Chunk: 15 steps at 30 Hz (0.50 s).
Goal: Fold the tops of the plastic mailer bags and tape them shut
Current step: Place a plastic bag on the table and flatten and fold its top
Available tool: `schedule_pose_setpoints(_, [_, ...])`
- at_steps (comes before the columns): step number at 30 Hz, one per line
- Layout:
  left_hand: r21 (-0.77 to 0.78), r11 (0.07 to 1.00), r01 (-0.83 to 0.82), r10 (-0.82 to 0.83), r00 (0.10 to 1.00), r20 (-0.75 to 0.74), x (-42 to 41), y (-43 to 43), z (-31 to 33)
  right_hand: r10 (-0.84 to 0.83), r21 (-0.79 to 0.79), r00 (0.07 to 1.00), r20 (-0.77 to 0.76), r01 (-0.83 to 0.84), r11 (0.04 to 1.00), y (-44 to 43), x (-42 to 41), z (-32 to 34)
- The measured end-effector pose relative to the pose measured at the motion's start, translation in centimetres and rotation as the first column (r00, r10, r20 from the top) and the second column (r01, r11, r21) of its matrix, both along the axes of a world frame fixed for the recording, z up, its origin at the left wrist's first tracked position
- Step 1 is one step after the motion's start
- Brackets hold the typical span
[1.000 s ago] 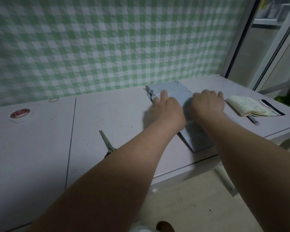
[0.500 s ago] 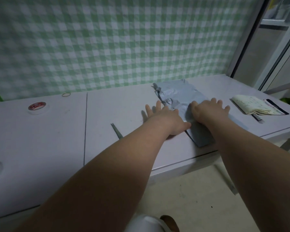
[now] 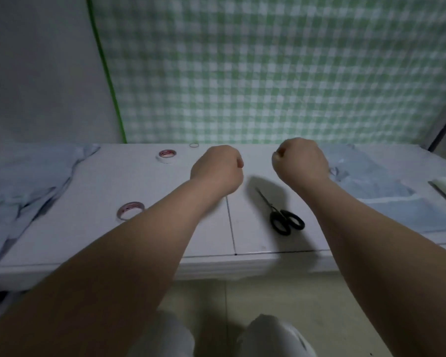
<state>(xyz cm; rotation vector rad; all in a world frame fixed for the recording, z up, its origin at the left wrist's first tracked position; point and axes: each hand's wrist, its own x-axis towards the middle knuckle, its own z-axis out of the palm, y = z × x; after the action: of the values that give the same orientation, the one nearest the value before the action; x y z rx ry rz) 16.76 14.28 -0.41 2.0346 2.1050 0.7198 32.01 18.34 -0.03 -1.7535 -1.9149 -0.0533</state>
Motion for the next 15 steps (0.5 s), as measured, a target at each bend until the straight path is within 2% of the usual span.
schedule_pose_setpoints(4, [-0.029,0.977,-0.213,0.212,0.977,-0.029,-8.5,-2.7,-0.5,0.175,-0.052,0.982,-0.066,-0.179,0.983,-2.2,-6.7,-0.2])
schedule_pose_setpoints(7, [-0.017,0.938,-0.345,0.345,0.938,-0.032,-13.7,-5.0,-1.5,0.33,-0.138,0.941,-0.073,-0.337,0.931,-3.9,-11.4,-1.0])
schedule_pose_setpoints(12, [-0.071,0.858,-0.509,0.503,0.86,-0.089,-20.5,-8.5,-2.8,0.614,-0.33,0.785,-0.083,-0.603,0.727,-6.9,-18.4,-2.7])
schedule_pose_setpoints(15, [-0.076,0.806,-0.588,0.581,0.809,-0.094,-23.7,-10.4,-3.8,0.707,-0.418,0.706,-0.044,-0.656,0.628,-8.2,-21.4,-3.9])
